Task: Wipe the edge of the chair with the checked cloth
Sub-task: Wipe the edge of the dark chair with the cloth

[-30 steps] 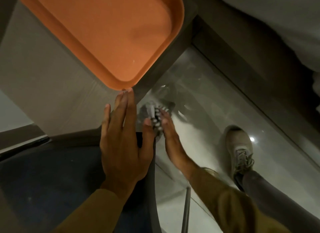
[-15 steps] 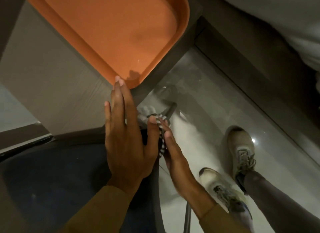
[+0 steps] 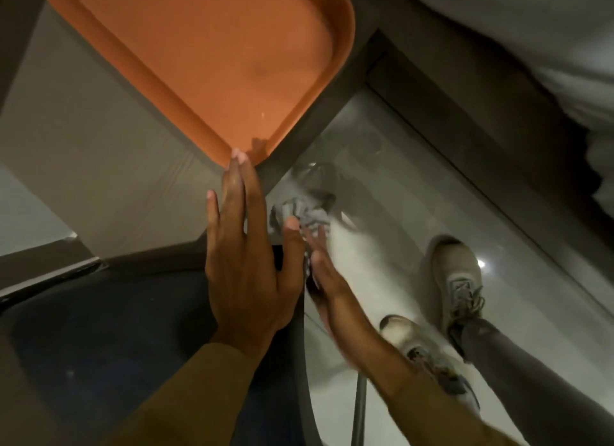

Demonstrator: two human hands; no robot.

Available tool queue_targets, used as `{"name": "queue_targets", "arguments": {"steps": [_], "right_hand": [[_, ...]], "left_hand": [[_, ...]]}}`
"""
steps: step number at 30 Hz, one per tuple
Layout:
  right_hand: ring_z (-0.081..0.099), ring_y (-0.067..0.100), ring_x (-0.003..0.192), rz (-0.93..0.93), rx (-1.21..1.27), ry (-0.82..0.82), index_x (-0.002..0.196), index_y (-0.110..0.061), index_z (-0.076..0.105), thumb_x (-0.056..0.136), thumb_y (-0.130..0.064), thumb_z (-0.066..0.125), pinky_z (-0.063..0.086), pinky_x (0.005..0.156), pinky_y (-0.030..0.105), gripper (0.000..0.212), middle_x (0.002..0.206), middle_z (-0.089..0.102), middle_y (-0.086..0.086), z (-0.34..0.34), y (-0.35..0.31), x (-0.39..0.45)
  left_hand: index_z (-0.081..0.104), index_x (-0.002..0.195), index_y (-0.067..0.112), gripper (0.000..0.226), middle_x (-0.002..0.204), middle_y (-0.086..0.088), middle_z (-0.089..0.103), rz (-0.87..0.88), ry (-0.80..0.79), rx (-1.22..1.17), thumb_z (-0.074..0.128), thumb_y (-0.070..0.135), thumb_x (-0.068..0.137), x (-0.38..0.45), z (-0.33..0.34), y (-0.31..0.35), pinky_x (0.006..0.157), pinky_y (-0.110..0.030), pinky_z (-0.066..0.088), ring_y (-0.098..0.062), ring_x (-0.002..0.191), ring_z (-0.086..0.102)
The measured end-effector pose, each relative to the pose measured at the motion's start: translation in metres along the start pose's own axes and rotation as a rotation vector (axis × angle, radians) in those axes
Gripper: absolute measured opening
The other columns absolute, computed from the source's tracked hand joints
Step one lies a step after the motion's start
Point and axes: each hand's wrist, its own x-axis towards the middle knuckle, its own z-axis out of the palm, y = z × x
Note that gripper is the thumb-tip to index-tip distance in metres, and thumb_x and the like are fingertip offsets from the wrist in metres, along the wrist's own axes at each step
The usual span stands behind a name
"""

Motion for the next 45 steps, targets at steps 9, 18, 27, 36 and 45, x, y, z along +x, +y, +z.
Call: {"name": "queue_targets", "arguments": {"steps": [9, 18, 27, 36, 45], "right_hand": [[0.026, 0.018, 0.167, 0.106, -0.045, 0.146, 0.170, -0.042, 0.028, 0.070, -0.108, 0.042, 0.015, 0.138, 0.053, 0.120, 0.179, 0.032, -0.006, -0.055, 0.052, 0.133], [0.029, -0.014, 0.158, -0.107, -0.082, 0.002, 0.169, -0.050, 0.022, 0.104, -0.072, 0.042, 0.029, 0.129, 0.017, 0.071, 0.171, 0.031, -0.037, 0.003, 0.004, 0.011], [0.055, 0.016, 0.135, 0.089, -0.174, 0.114, 0.155, -0.038, 0.047, 0.099, -0.079, 0.032, 0.041, 0.111, 0.033, 0.071, 0.156, 0.057, 0.003, -0.056, 0.037, 0.137], [0.023, -0.035, 0.144, -0.024, -0.199, -0.012, 0.164, -0.057, 0.025, 0.107, -0.063, 0.036, 0.025, 0.110, -0.010, 0.058, 0.162, 0.025, -0.050, 0.005, -0.016, -0.007], [0.038, 0.019, 0.157, 0.169, -0.297, 0.176, 0.170, -0.039, 0.025, 0.074, -0.104, 0.042, 0.026, 0.133, 0.046, 0.117, 0.178, 0.033, -0.001, -0.044, 0.018, 0.126]], "left_hand": [[0.020, 0.173, 0.003, 0.074, 0.183, -0.010, 0.024, 0.007, -0.003, -0.006, 0.034, 0.040, 0.111, -0.001, 0.003, -0.005, 0.142, -0.039, 0.007, -0.024, 0.170, 0.025], [0.021, 0.173, 0.002, 0.074, 0.183, -0.009, 0.023, 0.006, -0.031, 0.011, 0.031, 0.043, 0.112, -0.001, 0.001, -0.004, 0.142, -0.035, 0.004, -0.024, 0.170, 0.025], [0.020, 0.174, 0.006, 0.081, 0.184, -0.007, 0.021, 0.008, -0.053, 0.008, 0.016, 0.061, 0.114, -0.002, 0.004, -0.008, 0.142, -0.039, 0.007, -0.021, 0.170, 0.024], [0.023, 0.173, 0.005, 0.070, 0.183, -0.008, 0.024, -0.004, -0.053, 0.009, 0.027, 0.042, 0.114, -0.002, 0.002, -0.006, 0.143, -0.035, 0.007, -0.021, 0.170, 0.026], [0.024, 0.173, 0.005, 0.069, 0.183, -0.006, 0.025, -0.019, -0.044, -0.034, 0.030, 0.039, 0.113, -0.003, 0.004, -0.007, 0.143, -0.039, 0.009, -0.018, 0.169, 0.028]]}}
